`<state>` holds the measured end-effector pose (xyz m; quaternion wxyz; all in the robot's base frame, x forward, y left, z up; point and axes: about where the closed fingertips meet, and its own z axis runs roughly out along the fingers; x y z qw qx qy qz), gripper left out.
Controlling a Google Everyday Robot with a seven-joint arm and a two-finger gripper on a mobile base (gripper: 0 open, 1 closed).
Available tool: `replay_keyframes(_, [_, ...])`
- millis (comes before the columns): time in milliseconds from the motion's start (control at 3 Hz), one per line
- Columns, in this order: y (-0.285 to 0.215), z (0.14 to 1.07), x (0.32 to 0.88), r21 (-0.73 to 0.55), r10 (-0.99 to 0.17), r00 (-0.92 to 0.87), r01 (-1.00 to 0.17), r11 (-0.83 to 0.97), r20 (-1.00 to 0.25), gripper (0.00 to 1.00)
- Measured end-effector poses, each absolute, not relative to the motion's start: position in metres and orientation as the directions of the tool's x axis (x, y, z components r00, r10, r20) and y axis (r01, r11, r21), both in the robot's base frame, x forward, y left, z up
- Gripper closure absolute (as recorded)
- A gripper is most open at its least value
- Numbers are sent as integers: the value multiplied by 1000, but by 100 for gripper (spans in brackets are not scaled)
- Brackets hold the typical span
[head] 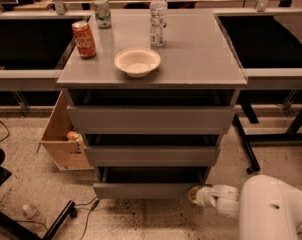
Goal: Close bottom drawer
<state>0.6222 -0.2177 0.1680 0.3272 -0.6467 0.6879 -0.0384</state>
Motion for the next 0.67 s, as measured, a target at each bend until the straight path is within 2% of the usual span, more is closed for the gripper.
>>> replay_keyframes(333, [-218,168,622,-476,-915,51,-865,161,-401,100])
replay_keyframes(667, [-218,168,622,-476,-915,51,-865,161,-401,81])
